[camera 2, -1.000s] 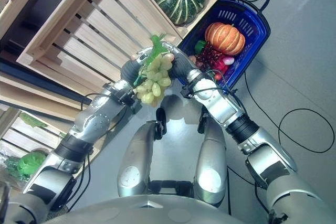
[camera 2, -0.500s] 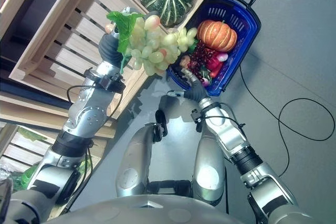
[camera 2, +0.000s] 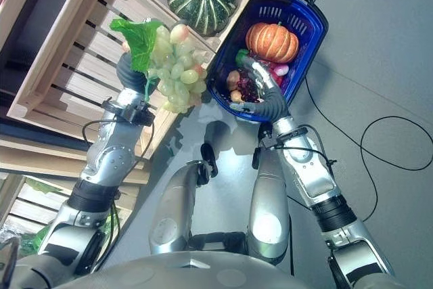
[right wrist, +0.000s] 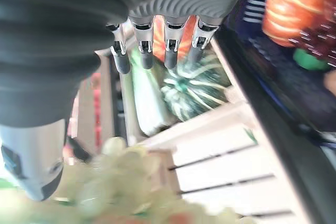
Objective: Pick up fruits and vegetables into the basket
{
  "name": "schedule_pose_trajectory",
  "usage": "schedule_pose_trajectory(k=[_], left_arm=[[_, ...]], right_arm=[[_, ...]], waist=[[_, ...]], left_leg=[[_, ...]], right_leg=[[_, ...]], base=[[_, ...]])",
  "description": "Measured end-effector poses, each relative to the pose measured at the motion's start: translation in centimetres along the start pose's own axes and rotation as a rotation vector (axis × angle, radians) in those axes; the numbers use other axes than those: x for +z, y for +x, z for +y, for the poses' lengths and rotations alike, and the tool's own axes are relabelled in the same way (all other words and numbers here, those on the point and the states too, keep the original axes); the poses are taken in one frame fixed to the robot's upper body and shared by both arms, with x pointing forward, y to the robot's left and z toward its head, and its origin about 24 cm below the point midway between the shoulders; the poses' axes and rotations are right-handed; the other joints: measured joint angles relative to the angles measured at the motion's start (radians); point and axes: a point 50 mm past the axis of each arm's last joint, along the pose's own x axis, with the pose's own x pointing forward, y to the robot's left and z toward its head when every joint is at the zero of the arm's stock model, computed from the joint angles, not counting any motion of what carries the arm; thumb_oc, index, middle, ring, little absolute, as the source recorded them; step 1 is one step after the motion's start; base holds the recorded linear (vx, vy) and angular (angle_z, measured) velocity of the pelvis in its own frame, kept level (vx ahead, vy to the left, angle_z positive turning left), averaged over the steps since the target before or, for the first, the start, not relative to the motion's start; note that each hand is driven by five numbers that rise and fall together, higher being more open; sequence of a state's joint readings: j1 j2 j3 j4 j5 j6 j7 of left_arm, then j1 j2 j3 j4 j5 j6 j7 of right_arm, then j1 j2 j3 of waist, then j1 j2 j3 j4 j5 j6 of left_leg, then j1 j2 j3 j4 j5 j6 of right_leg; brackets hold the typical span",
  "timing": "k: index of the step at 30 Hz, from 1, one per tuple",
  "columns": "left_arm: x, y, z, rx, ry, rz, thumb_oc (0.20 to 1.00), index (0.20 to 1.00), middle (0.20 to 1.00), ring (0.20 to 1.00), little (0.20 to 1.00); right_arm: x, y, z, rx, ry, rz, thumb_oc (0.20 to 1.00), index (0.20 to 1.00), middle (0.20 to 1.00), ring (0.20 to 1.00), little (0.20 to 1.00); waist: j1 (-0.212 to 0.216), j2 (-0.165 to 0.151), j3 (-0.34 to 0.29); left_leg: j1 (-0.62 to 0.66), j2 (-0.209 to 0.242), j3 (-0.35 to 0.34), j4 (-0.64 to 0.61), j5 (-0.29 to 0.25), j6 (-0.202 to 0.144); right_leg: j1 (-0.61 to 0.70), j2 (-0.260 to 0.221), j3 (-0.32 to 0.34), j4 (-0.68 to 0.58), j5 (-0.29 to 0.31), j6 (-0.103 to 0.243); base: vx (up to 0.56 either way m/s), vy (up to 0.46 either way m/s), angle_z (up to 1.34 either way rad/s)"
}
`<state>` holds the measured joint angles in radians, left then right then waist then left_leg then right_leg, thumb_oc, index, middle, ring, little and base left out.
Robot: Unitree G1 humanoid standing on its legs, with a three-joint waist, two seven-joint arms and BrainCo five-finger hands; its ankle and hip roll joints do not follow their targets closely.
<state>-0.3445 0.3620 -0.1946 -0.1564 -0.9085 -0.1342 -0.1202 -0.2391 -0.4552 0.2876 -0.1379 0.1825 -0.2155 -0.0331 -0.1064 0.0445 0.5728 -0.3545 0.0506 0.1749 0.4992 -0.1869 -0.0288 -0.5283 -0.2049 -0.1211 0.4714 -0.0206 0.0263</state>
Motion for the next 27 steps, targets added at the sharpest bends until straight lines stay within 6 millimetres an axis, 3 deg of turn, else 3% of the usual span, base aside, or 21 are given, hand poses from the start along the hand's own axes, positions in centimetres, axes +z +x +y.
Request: schedule_pose_trajectory(k=[6,17,27], left_arm=[[-0.2,-0.2,0.0,0.008,-0.008,0.004,0.200,0.200,0.200,0.200,0.200],[-0.8,0.4,-1.1,-0.026,-0.047,0.016,0.200,0.200,0.200,0.200,0.200],[-1.7,1.4,-2.9,-0.109,-0.064,0.062,0.200,0.200,0.200,0.200,0.200]], right_arm=[[0.7,0.3,0.2,0.095,-0.044,-0.004,1.000,1.000,1.000,1.000,1.000],[0.7,1.7,3.5,0.250,-0.022,0.045,1.000,1.000,1.000,1.000,1.000],[-0.3,2.8,4.6,0.163,-0.011,0.116,1.000,1.000,1.000,1.000,1.000]], waist=[[0.002,0.009,0.002],[0.013,0.013,0.003],[0.027,0.013,0.003]], left_leg=[[0.010,0.000,0.011,-0.017,0.003,-0.004],[0.009,0.001,0.007,-0.018,0.006,-0.005],[-0.001,-0.001,-0.005,-0.015,0.009,-0.005]], right_leg=[[-0.005,0.003,0.008,0.002,0.000,-0.001],[-0.005,0.003,0.006,0.004,0.000,-0.001],[-0.005,-0.001,-0.005,0.003,0.001,-0.002]], base=[[-0.01,-0.005,-0.04],[-0.01,-0.023,0.00],[-0.01,-0.018,0.04]])
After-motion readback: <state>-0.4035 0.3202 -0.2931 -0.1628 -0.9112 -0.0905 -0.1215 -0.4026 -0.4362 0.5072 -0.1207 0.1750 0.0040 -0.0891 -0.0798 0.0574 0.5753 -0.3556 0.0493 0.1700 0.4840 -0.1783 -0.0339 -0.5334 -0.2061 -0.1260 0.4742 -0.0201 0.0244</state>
